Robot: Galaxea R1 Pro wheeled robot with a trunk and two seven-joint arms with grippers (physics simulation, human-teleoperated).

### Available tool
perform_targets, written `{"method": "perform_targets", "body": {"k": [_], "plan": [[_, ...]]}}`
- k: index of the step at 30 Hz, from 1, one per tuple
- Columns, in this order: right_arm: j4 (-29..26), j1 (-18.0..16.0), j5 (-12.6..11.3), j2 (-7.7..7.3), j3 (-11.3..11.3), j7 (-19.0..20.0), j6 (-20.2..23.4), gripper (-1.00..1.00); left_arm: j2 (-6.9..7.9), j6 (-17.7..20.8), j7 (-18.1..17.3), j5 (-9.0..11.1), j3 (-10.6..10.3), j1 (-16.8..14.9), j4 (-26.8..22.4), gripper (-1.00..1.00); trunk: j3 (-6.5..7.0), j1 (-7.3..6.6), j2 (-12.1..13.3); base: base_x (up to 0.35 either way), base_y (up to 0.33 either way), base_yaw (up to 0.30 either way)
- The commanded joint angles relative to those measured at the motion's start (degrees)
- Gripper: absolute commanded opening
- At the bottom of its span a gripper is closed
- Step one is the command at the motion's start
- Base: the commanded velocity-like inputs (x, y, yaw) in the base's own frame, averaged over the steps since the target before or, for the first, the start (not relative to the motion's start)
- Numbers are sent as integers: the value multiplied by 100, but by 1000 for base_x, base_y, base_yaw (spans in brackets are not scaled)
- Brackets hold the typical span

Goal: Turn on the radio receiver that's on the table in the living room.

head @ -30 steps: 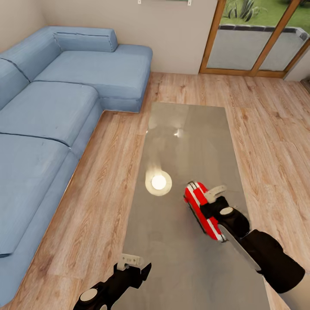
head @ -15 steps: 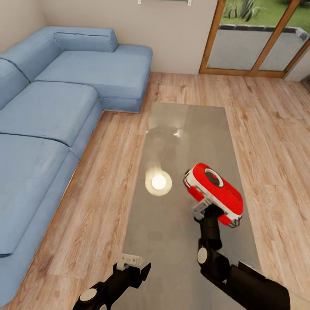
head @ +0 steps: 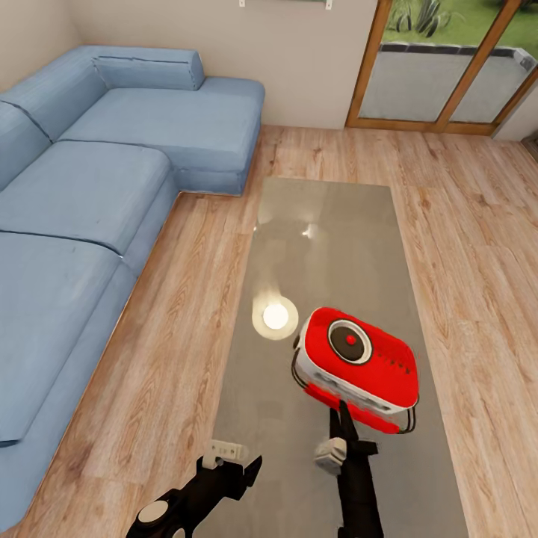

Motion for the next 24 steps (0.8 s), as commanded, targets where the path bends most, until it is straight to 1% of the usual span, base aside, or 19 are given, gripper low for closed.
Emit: {"method": "perform_targets", "body": {"k": [1, 2, 4, 6, 8, 10, 11, 14, 15, 16, 19, 20, 22, 24], "plan": [[90, -6, 40, 9, 54, -29, -22, -100, 0, 0, 0, 0, 0, 0, 0, 100, 1, 0, -1, 0, 0, 0], [272, -4, 43, 27, 136, -52, -96, -100, 2, 0, 0, 0, 0, 0, 0, 100, 1, 0, -1, 0, 0, 0], [646, -3, 46, 53, 232, -67, -220, -100, 8, 0, 0, 0, 0, 0, 0, 100, 1, 0, -1, 0, 0, 0], [1072, -3, 44, 68, 277, -61, -322, -100, 14, 0, 0, 0, 0, 0, -5, 100, 1, 0, -1, 0, 0, 0], [1386, -2, 50, 83, 294, -64, -390, -100, 16, 3, 0, 0, 0, 0, -7, 100, 1, 0, -1, 0, 0, 0], [1653, -2, 66, 157, 306, -71, -432, -100, 17, 6, 0, 0, 0, 0, -11, 100, 1, 0, -1, 0, 0, 0], [1816, -1, 83, 237, 313, -76, -447, -100, 17, 7, 0, 0, 0, 0, -13, 100, 1, 0, -1, 0, 0, 0], [2373, -5, 268, 482, 340, -135, -468, -100, 17, 8, 0, 0, -1, 0, -17, 100, 1, 0, -1, 0, 0, 0], [2633, -4, 428, 576, 346, -166, -467, -100, 18, 8, 0, 0, -2, 0, -17, 100, 1, 0, -1, 0, 0, 0], [2760, -3, 521, 623, 349, -181, -463, -100, 18, 8, 0, 0, -1, 0, -17, 100, 1, 0, -1, 0, 0, 0], [2915, -2, 659, 672, 350, -200, -433, -100, 18, 8, 0, 0, 0, 0, -18, 100, 1, 0, -1, 0, 0, 0], [3003, -1, 744, 687, 347, -219, -410, -100, 16, 8, 0, 0, -3, 0, -18, 100, 1, 0, -1, 0, 0, 0], [3071, -1, 819, 695, 346, -234, -386, -100, 12, 8, 0, 0, -4, 0, -18, 100, 1, 0, -1, 0, 0, 0], [3119, -2, 952, 697, 345, -244, -291, -100, 9, 8, 0, 0, -3, 0, -18, 100, 1, 0, -1, 0, 0, 0]]}}
